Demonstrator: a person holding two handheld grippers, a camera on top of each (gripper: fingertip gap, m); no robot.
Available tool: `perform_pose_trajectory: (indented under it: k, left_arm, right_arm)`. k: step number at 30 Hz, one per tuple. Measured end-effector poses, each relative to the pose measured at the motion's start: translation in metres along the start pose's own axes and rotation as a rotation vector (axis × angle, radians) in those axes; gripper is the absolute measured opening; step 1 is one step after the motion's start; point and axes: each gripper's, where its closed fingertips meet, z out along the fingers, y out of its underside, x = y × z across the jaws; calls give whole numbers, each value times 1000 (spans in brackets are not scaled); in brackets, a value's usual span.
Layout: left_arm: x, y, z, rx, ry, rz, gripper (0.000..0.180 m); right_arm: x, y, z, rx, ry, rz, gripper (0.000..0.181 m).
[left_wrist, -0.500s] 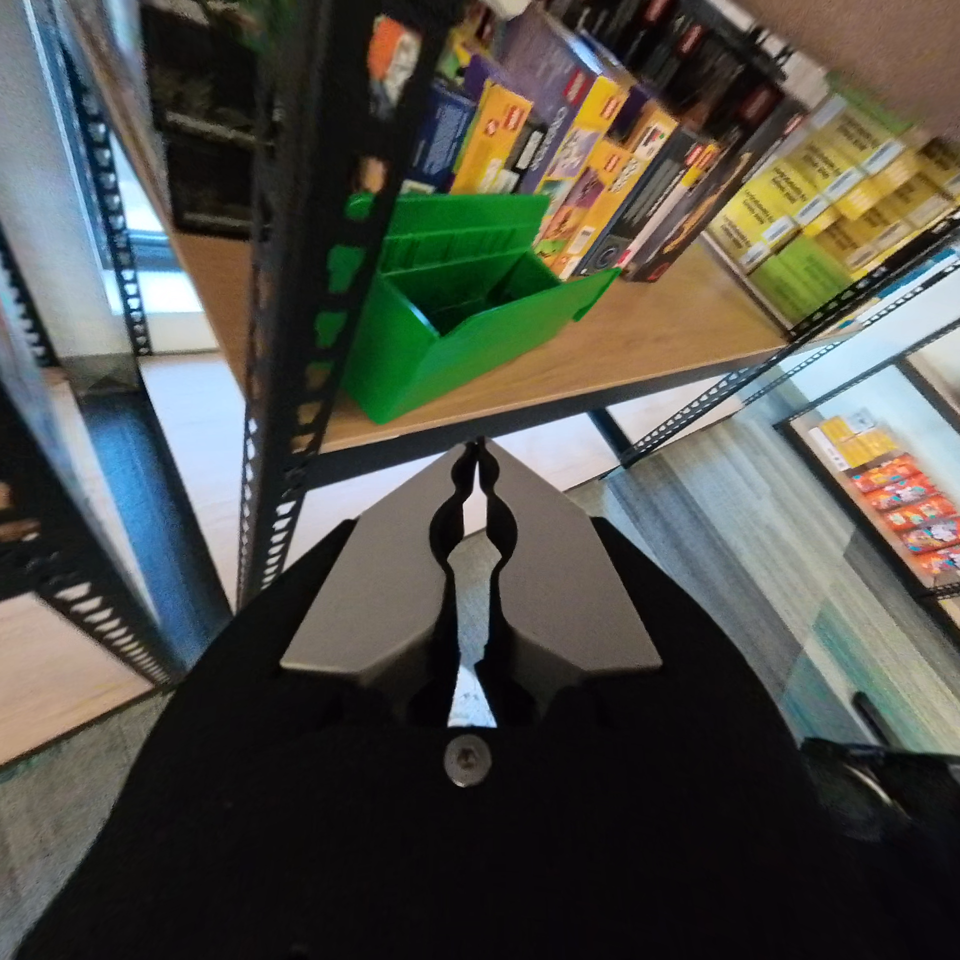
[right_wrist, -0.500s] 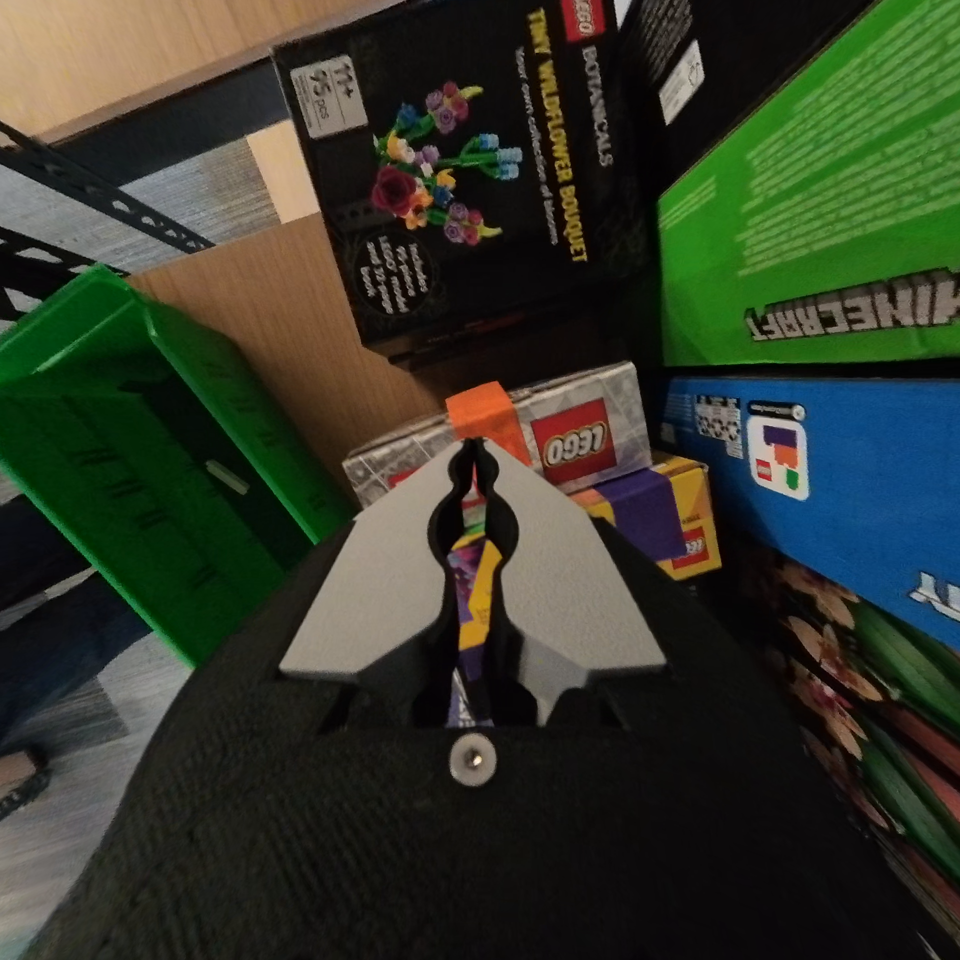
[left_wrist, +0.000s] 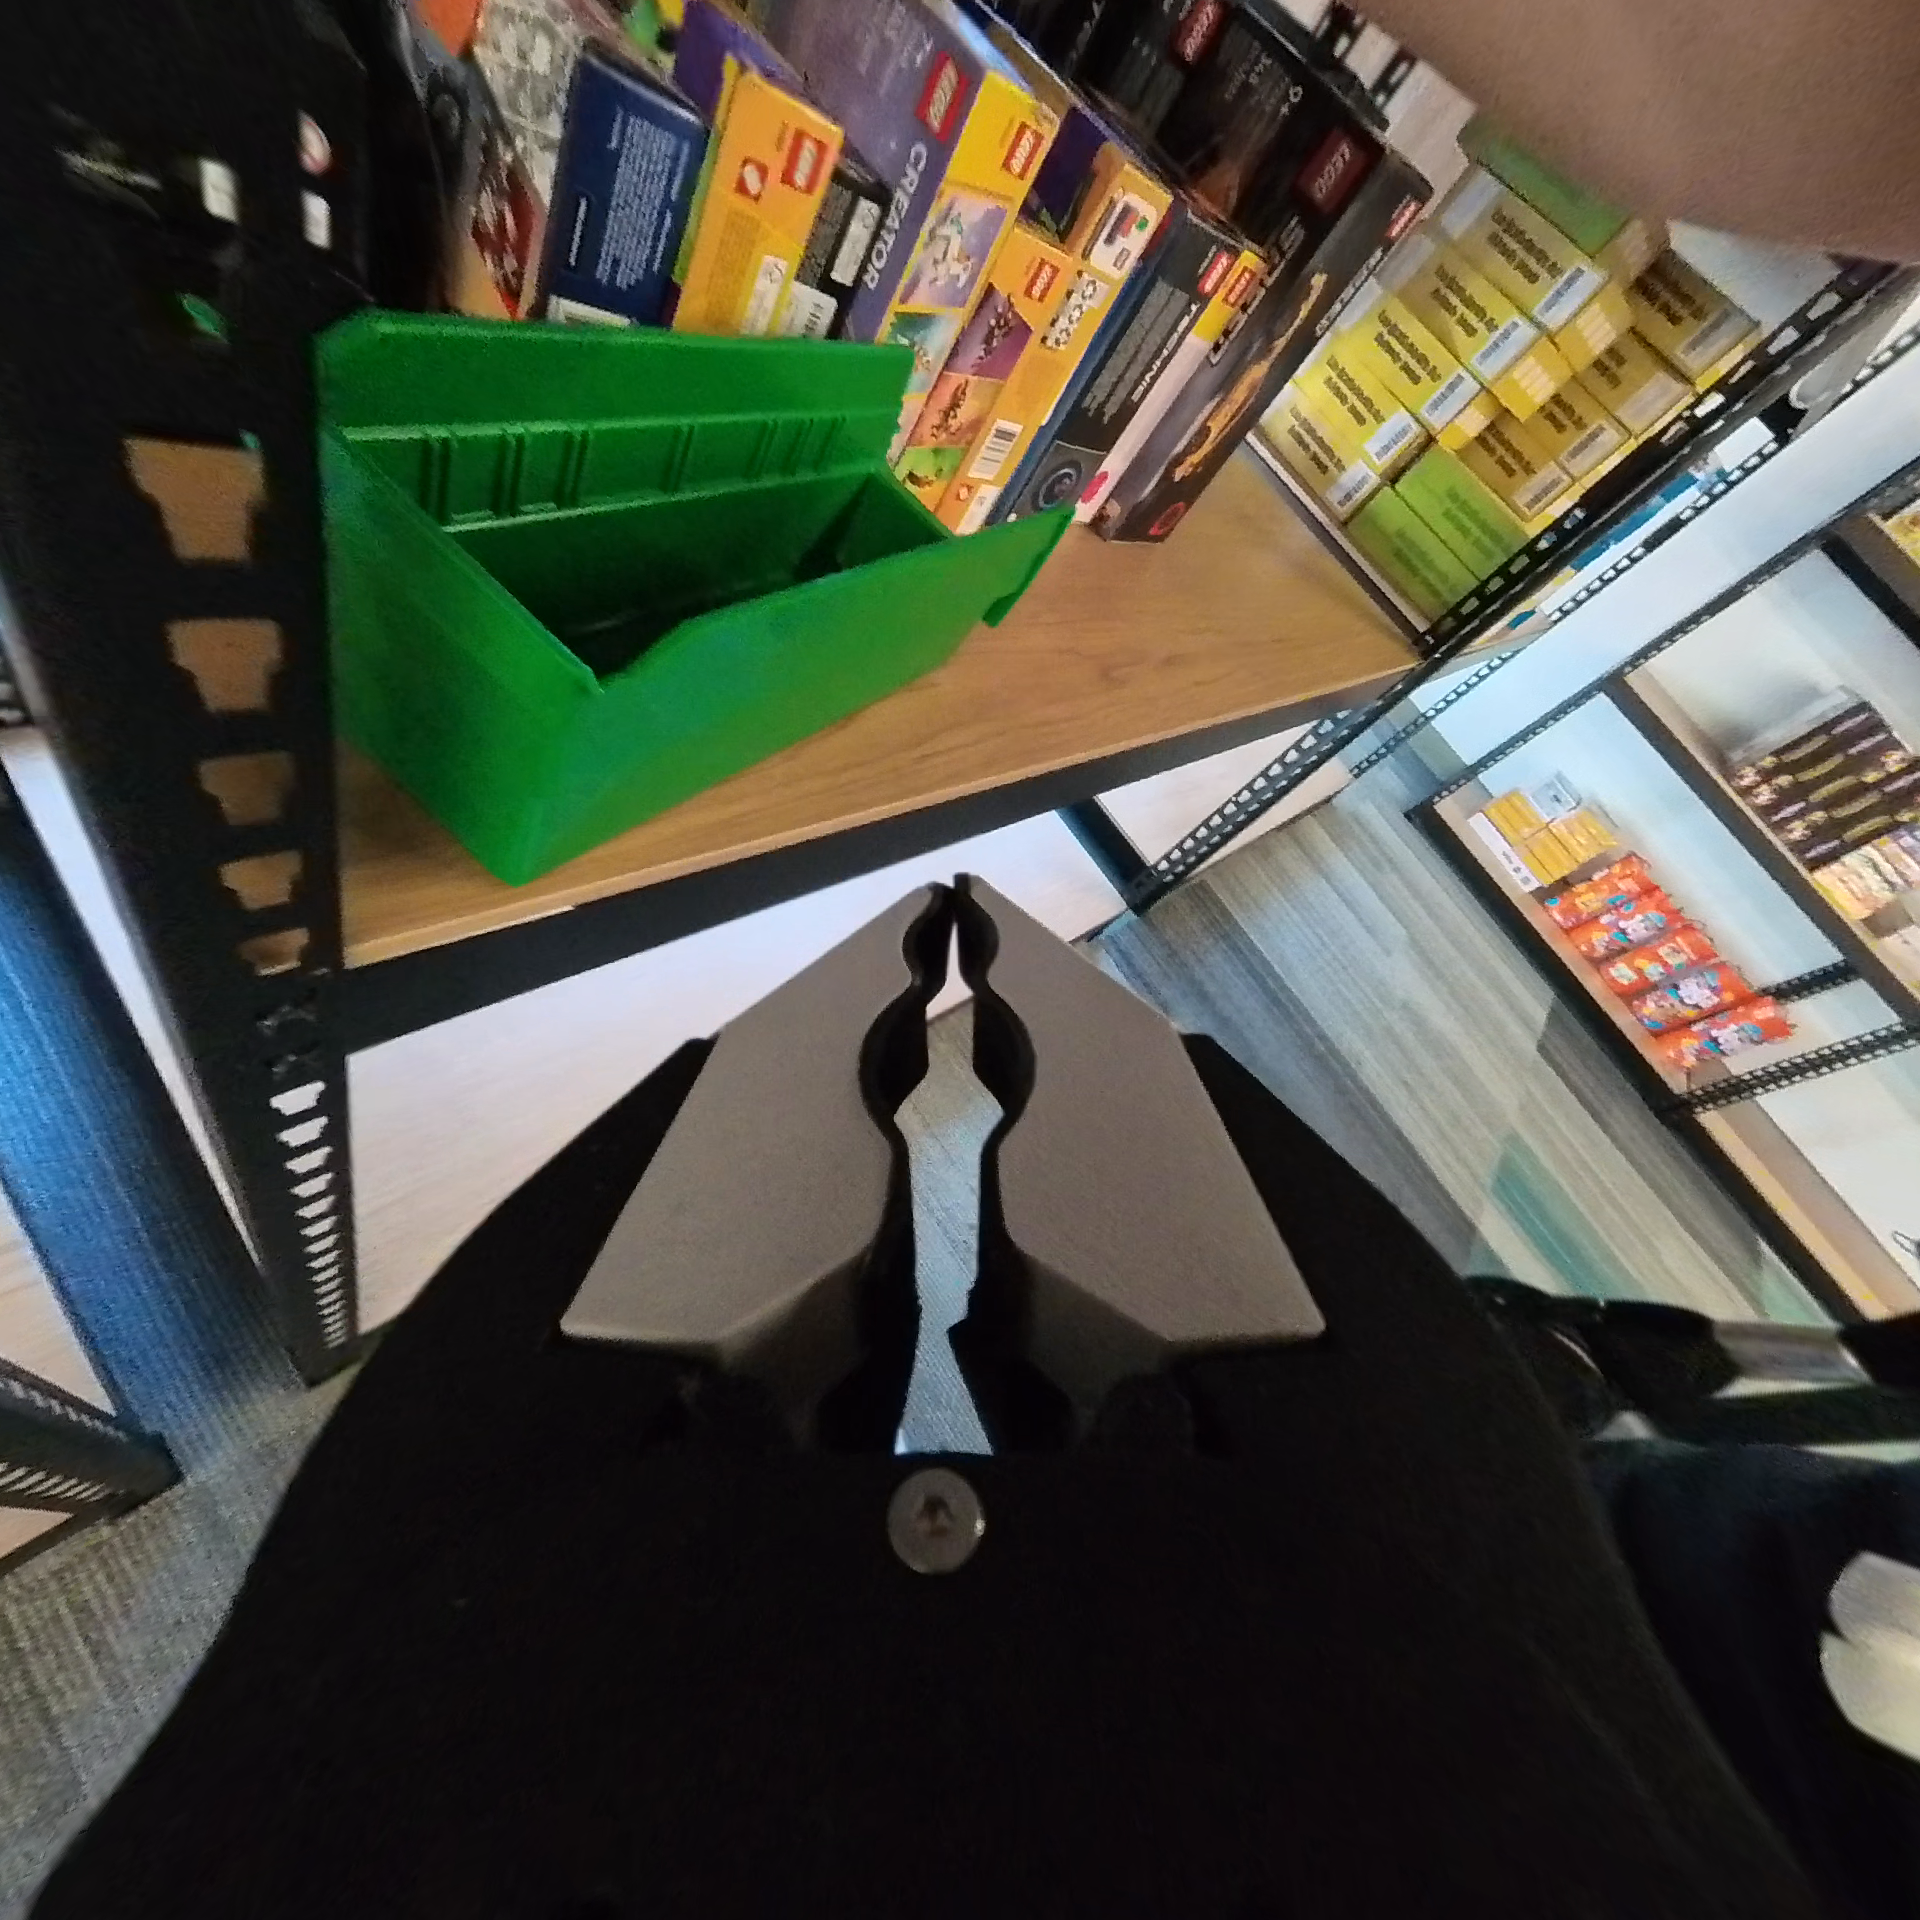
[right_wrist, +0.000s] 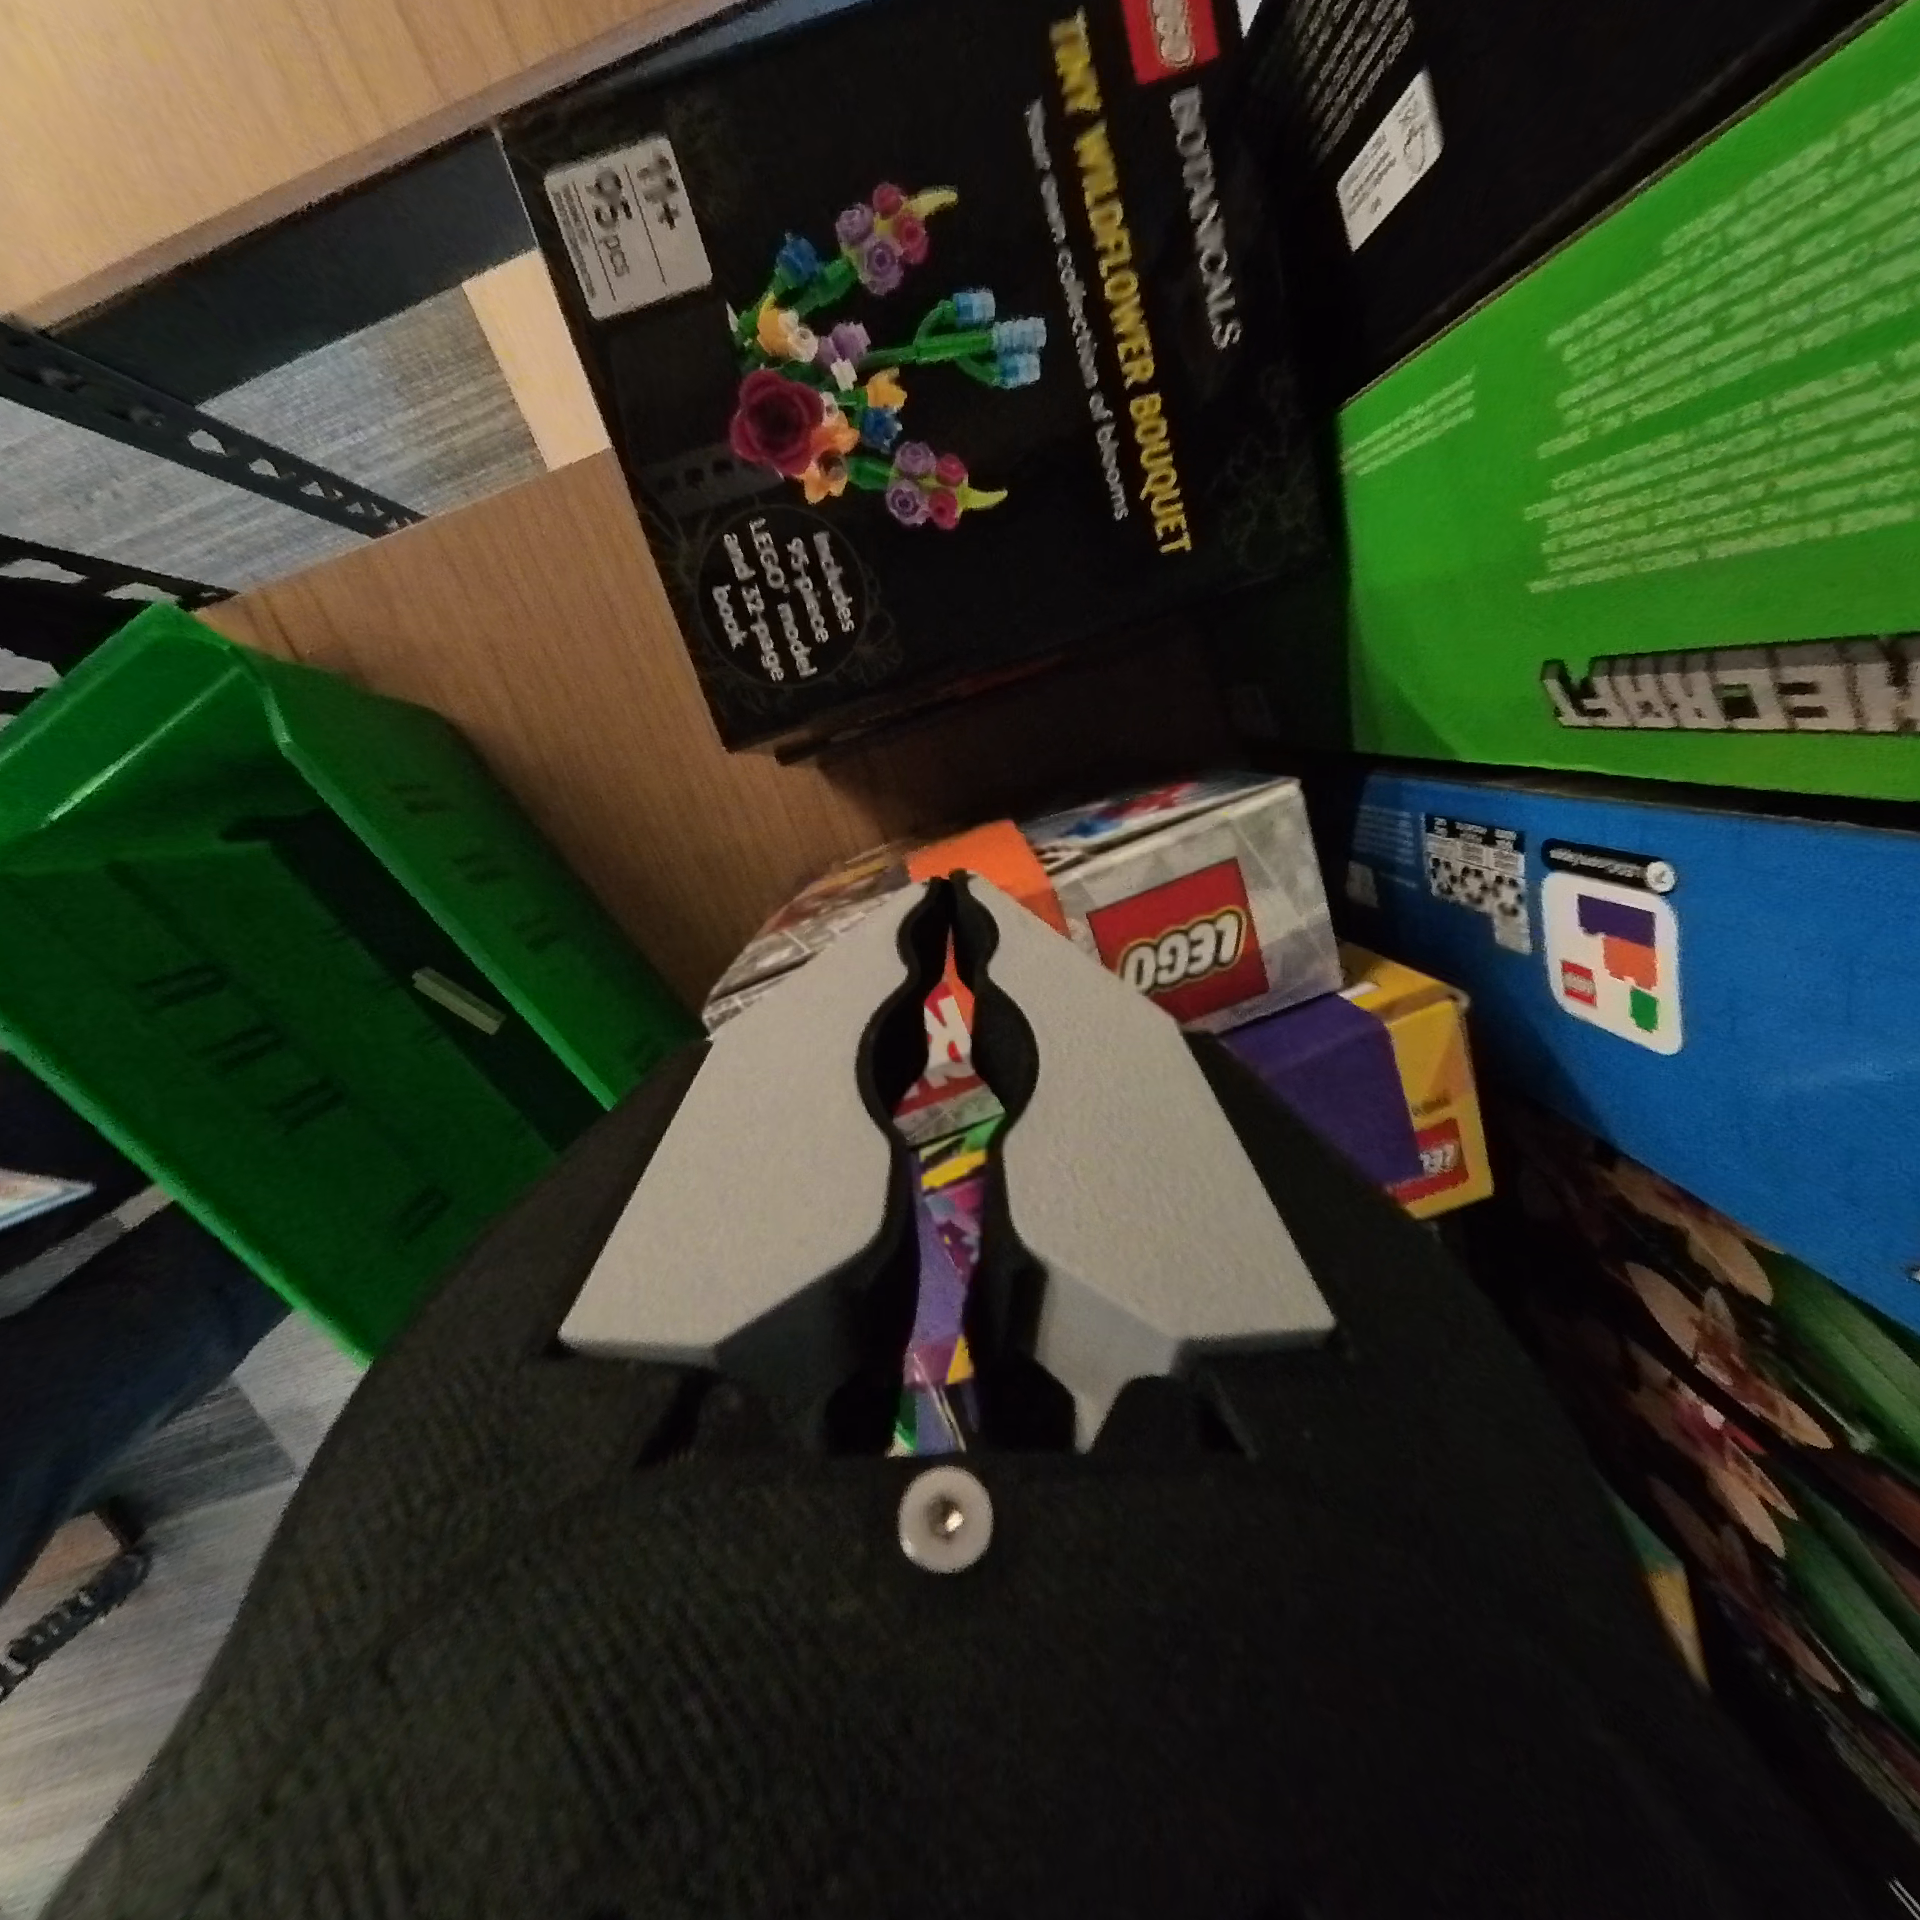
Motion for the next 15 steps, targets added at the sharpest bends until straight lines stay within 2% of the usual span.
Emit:
perform_pose_trajectory:
  k: [4,8,11,15]
  left_arm:
    - [8,8,4,-22,29,-12,0]
    - [14,14,4,-45,47,-6,0]
    - [17,19,3,-57,59,-17,0]
    - [20,23,0,-61,74,-44,0]
  right_arm:
    - [-5,3,10,-33,15,-50,0]
    - [6,-8,-3,57,123,-71,3]
    - [3,-3,-12,71,110,-11,28]
    - [-3,9,-27,75,112,127,37]
